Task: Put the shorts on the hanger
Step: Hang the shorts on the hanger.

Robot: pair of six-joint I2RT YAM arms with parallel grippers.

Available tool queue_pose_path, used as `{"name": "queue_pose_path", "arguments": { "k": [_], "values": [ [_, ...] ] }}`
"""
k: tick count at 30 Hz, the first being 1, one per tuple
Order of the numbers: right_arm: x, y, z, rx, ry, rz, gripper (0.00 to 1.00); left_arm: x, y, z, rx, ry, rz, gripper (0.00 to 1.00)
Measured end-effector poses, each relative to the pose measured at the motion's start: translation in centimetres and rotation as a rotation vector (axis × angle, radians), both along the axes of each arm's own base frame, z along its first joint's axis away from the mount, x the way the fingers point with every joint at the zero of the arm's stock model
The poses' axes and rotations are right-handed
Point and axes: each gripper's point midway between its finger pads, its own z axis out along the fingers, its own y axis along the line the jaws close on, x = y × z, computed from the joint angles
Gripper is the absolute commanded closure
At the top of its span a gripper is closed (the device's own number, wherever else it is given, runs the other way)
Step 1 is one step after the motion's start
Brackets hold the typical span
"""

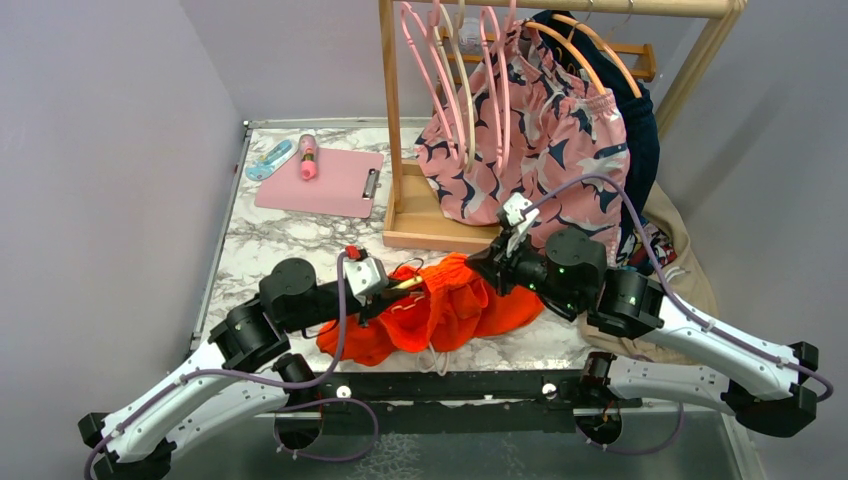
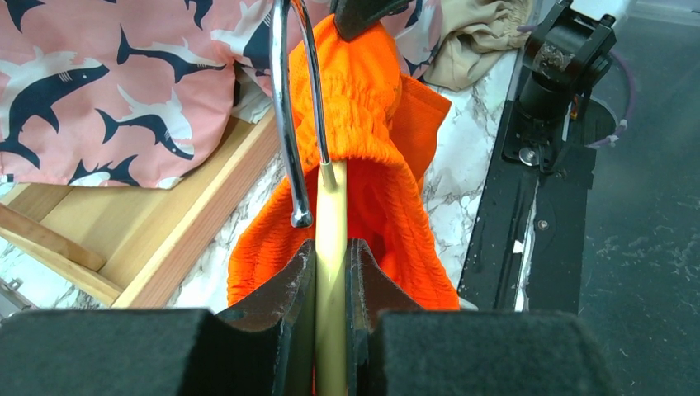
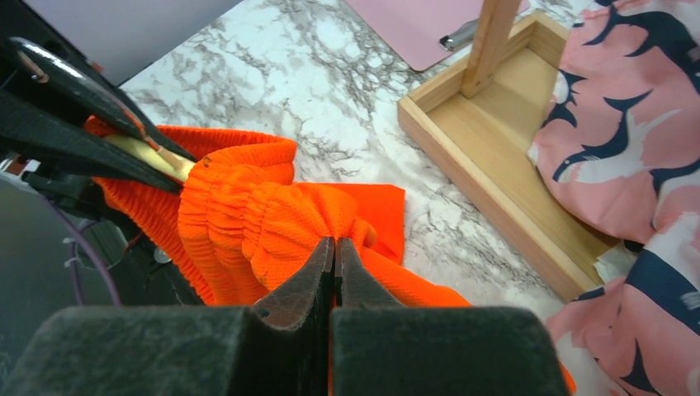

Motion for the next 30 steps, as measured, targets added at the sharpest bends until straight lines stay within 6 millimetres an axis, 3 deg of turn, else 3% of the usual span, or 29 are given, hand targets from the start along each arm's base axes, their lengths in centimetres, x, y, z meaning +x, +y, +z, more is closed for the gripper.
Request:
{"name": "queue_pose_path", "arguments": {
  "k": [4, 7, 12, 15, 16, 19, 21, 24, 30],
  "values": [
    [1.0, -1.0, 0.5, -0.021, -0.024, -0.071, 0.99, -0.2, 0.2, -0.1, 0.006, 0.005, 0.0, 1.0],
    [2.1, -1.9, 2.0, -0.031, -0.062, -0.144, 0.99, -0.3, 0.4, 0.2, 0.005, 0.003, -0.001, 1.0],
    [3.3, -2.8, 5.7, 0.0, -0.125, -0.216, 0.99, -0.6, 0.6, 2.3, -0.026, -0.023, -0.006, 1.0],
    [3.5, -2.6, 6.2, 0.007, -0.126, -0.22, 0.99, -0.8, 0.8, 3.2, -0.044, -0.036, -0.009, 1.0],
    [3.5, -2.5, 5.9, 0.001, -0.118, -0.221, 0.95, -0.8, 0.8, 3.3, -0.045, -0.038, -0.009, 1.0],
    [3.8, -2.0, 4.8, -0.025, -0.093, -0.227, 0.63, -0.8, 0.9, 3.0, -0.034, -0.029, -0.008, 1.0],
    [3.9, -1.9, 4.0, -0.042, -0.076, -0.234, 0.49, -0.9, 1.2, 2.8, -0.026, -0.027, -0.001, 1.0],
    [3.7, -2.4, 3.6, -0.055, -0.072, -0.242, 0.43, -0.9, 1.7, 2.9, -0.027, -0.037, 0.015, 1.0],
    [2.4, -5.2, 5.0, 0.019, -0.113, -0.246, 0.42, -1.4, 3.4, 5.1, -0.076, -0.084, 0.053, 1.0]
  ]
}}
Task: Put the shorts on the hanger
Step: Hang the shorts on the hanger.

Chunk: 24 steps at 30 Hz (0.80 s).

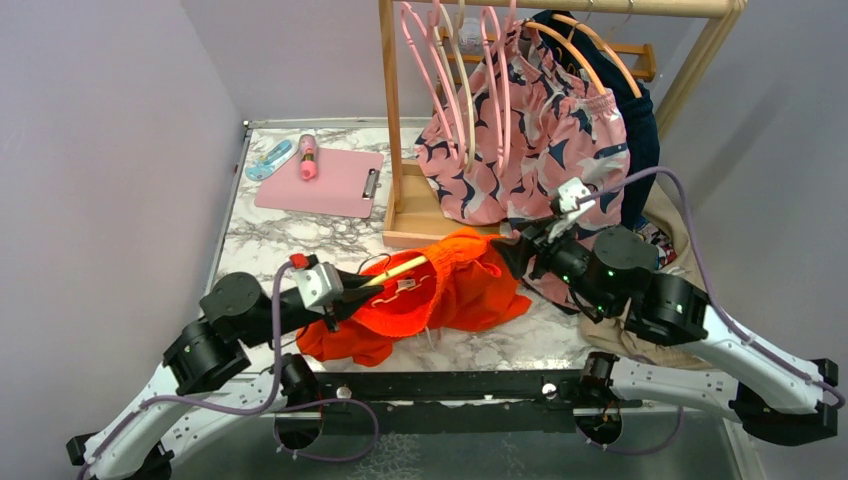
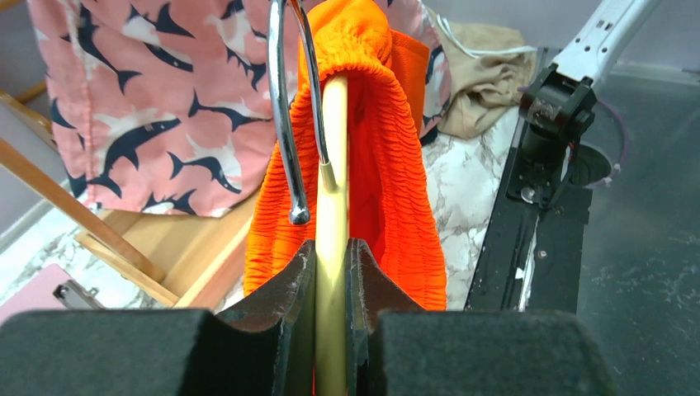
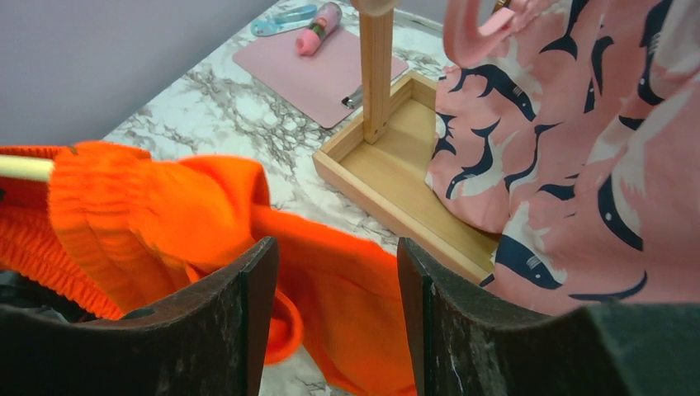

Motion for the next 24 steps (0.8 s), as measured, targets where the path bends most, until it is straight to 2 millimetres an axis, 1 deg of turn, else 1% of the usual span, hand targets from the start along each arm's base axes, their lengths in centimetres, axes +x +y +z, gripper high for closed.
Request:
{"name": "queue_pose_path", "arguments": {
  "k": [3, 6, 10, 14, 17, 21, 23, 24],
  "values": [
    [-0.5, -1.2, 0.0, 0.035, -0.019, -0.005, 0.42, -0.4, 0.8, 1.2, -0.033, -0.025, 0.009, 1.0],
    [-0.8, -1.9, -0.9, 0.044, -0.023, -0.01, 0.42, -0.8, 1.4, 2.2, -0.06, -0.041, 0.013, 1.0],
    [-0.7, -1.7, -3.2, 0.009, -0.005, -0.009, 0.41, -1.2, 2.0, 3.2, -0.086, -0.056, 0.017, 1.0],
    [-0.5, -1.3, -4.5, -0.012, 0.001, -0.008, 0.39, -1.5, 2.4, 4.3, -0.107, -0.067, 0.019, 1.0],
    [-0.3, -1.2, -4.8, -0.01, -0.007, -0.013, 0.37, -1.7, 2.6, 4.8, -0.118, -0.069, 0.02, 1.0],
    [0.1, -1.0, -4.4, 0.001, -0.035, -0.022, 0.37, -1.8, 2.7, 4.7, -0.118, -0.059, 0.02, 1.0],
    [0.2, -0.9, -4.1, 0.005, -0.05, -0.02, 0.4, -1.8, 2.7, 4.5, -0.112, -0.051, 0.02, 1.0],
    [0.3, -0.7, -4.0, 0.007, -0.058, -0.019, 0.43, -1.8, 2.7, 4.4, -0.11, -0.047, 0.02, 1.0]
  ]
}}
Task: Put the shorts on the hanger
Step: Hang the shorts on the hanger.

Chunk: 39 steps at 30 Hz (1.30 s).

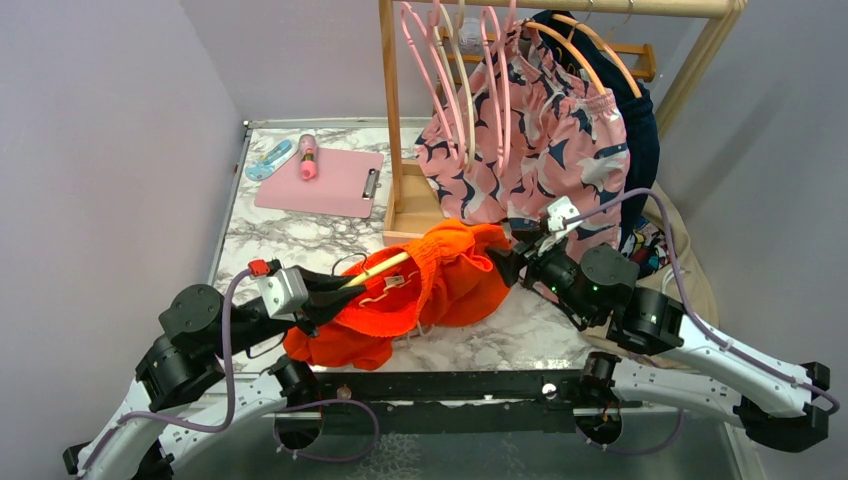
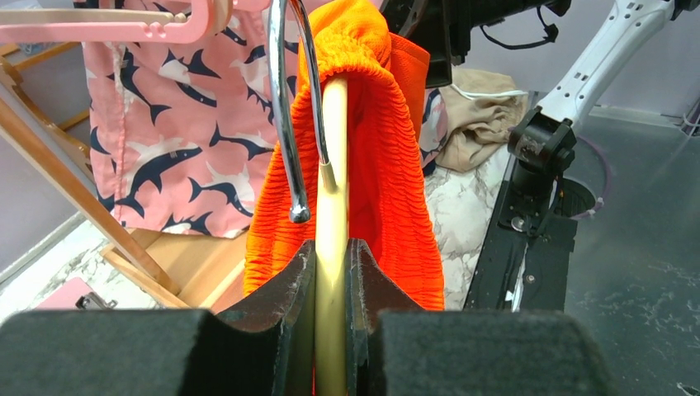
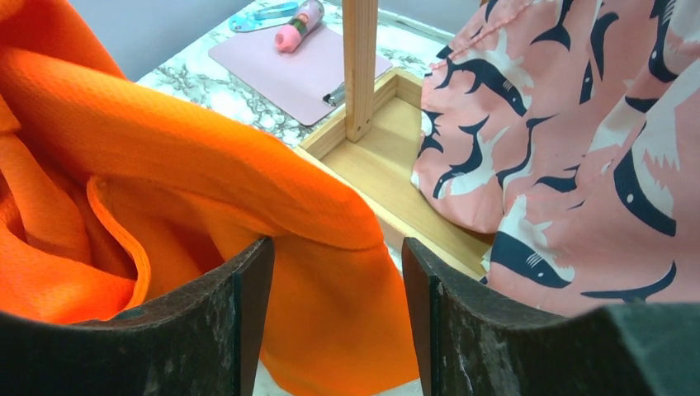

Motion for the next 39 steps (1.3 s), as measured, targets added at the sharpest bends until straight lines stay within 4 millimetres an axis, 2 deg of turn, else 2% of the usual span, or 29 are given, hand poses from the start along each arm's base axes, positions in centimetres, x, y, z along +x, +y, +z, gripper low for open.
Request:
{"name": "queue_pose_path", "arguments": {
  "k": [4, 8, 9, 17, 21, 32, 39],
  "values": [
    [0.5, 0.7, 0.0, -0.009, -0.014, -0.002, 0.69, 0.0, 0.0, -0.3, 0.008, 0.008, 0.0, 1.0],
    [1.0, 1.3, -0.8, -0.039, -0.004, -0.012, 0.95, -0.2, 0.2, 0.1, 0.001, 0.005, 0.0, 1.0],
    [1.2, 1.2, -1.0, -0.044, -0.001, -0.021, 0.98, -0.2, 0.4, 0.2, -0.002, 0.003, 0.002, 1.0],
    [1.5, -0.6, -0.3, -0.013, -0.005, -0.104, 0.99, -0.6, 1.1, 0.7, -0.018, -0.008, 0.012, 1.0],
    [1.6, -1.9, -0.6, -0.01, 0.015, -0.164, 0.99, -0.7, 1.3, 0.9, -0.027, -0.014, 0.014, 1.0],
    [1.7, -4.1, -3.8, -0.066, 0.123, -0.295, 0.99, -0.9, 1.3, 1.0, -0.031, -0.009, 0.009, 1.0],
    [1.4, -4.9, -5.6, -0.094, 0.18, -0.342, 0.99, -1.3, 1.5, 1.9, -0.055, -0.009, -0.003, 1.0]
  ]
}}
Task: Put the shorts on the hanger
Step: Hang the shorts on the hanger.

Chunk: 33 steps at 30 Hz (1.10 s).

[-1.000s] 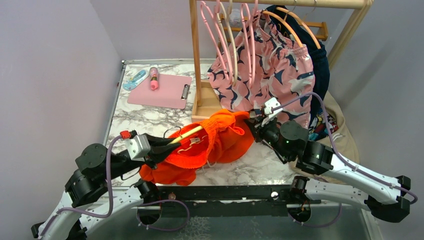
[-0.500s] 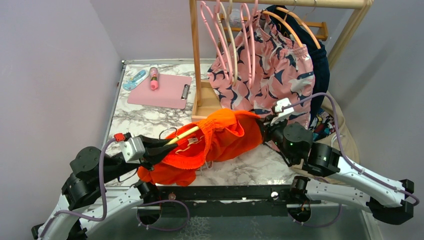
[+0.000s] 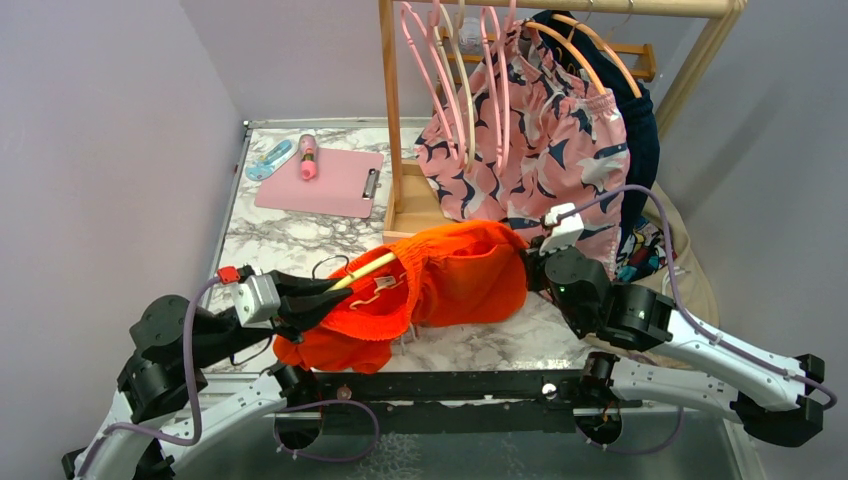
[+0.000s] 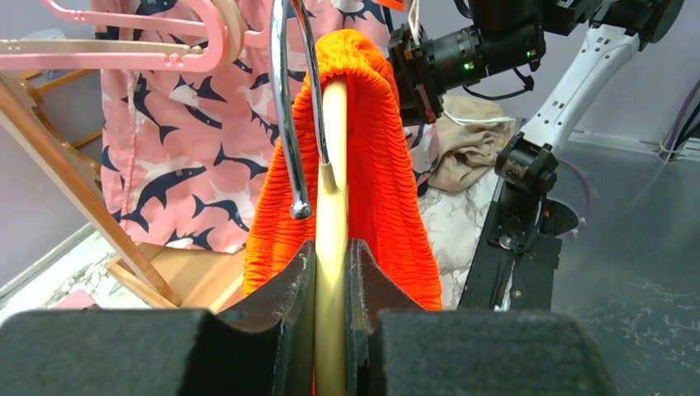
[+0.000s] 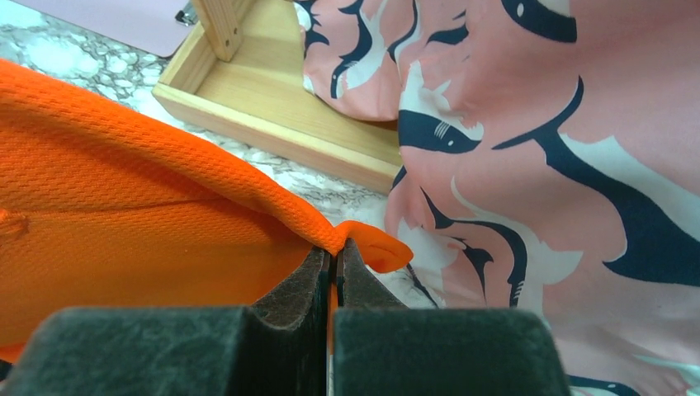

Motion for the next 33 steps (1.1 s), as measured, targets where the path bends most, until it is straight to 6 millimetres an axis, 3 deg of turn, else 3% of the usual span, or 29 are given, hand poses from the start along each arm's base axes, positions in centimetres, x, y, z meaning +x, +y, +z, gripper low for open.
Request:
{"name": "queue_pose_path", "arguments": {
  "k": [16, 17, 21, 23, 28, 33],
  "values": [
    [-1.0, -1.1, -1.8, 0.028, 0.071, -0.038, 0.98, -0.2, 0.1, 0.3, -0.008, -0.003, -0.006, 1.0],
    [-1.0, -1.1, -1.7, 0.031, 0.07, -0.035, 0.94, -0.2, 0.1, 0.3, -0.008, -0.003, -0.006, 1.0],
    [-1.5, -0.9, -1.5, 0.009, 0.066, 0.024, 0.54, -0.2, 0.1, 0.4, -0.009, -0.003, -0.006, 1.0],
    [-1.8, -0.6, -1.3, -0.015, 0.064, 0.075, 0.45, -0.2, 0.1, 0.4, -0.01, -0.005, -0.006, 1.0],
    [-2.6, 0.0, 1.1, -0.064, 0.034, 0.201, 0.43, -0.2, 0.0, 0.4, -0.008, -0.003, -0.007, 1.0],
    [-3.9, 0.6, 7.1, -0.014, -0.066, 0.344, 0.43, 0.3, -0.6, -0.1, 0.015, 0.013, -0.007, 1.0]
  ]
}}
